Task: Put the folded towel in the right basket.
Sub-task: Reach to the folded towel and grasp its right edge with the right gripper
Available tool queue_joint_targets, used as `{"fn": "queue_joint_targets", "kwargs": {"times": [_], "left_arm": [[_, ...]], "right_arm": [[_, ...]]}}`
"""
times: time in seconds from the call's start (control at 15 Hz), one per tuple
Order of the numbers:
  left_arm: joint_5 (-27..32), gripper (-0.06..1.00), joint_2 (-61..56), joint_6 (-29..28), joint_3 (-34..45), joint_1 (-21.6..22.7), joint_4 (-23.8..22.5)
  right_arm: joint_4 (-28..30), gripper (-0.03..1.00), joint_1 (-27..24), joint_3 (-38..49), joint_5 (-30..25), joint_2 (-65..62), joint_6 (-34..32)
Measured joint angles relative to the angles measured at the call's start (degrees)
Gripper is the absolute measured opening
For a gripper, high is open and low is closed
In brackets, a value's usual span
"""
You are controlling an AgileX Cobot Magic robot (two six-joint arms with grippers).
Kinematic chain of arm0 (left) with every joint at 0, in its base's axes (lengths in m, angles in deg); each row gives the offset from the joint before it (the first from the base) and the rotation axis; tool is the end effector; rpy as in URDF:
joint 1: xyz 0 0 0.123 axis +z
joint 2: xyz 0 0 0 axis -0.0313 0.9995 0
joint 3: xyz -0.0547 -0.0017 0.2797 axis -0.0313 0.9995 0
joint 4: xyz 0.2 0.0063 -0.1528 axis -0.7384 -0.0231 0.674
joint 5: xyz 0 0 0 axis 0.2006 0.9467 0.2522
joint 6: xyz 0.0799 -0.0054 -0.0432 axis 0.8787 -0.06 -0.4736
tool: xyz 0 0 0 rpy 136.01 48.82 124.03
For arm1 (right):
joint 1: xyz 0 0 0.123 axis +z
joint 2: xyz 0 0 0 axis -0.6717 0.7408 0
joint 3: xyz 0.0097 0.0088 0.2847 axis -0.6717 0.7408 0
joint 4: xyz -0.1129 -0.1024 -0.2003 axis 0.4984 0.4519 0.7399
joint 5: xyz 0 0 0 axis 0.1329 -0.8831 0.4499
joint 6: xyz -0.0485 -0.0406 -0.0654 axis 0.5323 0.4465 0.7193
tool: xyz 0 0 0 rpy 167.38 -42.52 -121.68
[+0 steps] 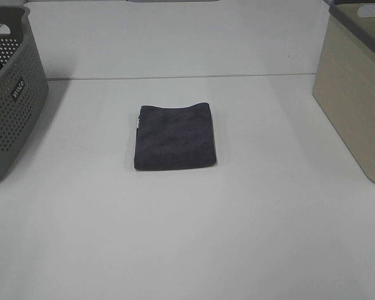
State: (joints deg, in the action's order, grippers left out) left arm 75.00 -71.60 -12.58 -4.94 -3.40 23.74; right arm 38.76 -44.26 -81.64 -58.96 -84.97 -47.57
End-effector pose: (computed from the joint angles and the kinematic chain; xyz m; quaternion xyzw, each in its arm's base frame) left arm -0.0060 -0.0050 0.2785 0.0284 0.8471 -0.0309 0.5298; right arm -0.0066 0.0047 0.2794 -0.0320 0.8514 -0.0097 0.5235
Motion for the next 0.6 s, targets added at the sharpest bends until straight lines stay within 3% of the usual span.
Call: {"fn": "queue_joint_targets", "kwargs": {"times": [0.6], "left_arm": [[0.0,0.98,0.0,0.0,0.0,0.0,0.0]], "right_arm": [[0.0,0.68,0.0,0.0,0.0,0.0,0.0]]}}
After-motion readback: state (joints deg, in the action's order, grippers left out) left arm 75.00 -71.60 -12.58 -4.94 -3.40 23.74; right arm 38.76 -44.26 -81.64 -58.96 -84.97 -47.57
